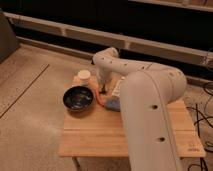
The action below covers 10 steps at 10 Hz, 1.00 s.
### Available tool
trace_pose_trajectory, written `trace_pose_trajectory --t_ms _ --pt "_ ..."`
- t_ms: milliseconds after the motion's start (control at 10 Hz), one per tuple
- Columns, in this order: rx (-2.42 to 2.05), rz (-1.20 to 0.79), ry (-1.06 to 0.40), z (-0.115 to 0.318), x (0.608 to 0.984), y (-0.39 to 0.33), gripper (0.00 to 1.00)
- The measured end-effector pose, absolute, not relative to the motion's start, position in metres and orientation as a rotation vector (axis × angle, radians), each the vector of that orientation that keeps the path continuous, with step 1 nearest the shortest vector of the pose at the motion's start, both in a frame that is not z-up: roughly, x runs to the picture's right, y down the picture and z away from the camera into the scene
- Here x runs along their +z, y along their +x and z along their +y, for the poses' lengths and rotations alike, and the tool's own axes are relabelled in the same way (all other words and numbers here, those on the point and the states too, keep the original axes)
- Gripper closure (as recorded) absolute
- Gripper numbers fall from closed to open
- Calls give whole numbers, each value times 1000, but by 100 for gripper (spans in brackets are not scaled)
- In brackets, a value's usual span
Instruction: Drag the pepper across the table
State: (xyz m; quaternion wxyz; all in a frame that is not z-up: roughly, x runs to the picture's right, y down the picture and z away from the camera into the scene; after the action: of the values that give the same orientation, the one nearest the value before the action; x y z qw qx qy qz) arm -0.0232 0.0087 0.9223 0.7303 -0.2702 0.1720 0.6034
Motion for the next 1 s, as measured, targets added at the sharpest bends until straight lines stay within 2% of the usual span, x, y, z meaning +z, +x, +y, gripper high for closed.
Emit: trace_pose_trajectory --t_ms 600,1000 --pt "1275 453 -694 41 960 -46 62" --pt "1261 478 -717 49 972 -48 62"
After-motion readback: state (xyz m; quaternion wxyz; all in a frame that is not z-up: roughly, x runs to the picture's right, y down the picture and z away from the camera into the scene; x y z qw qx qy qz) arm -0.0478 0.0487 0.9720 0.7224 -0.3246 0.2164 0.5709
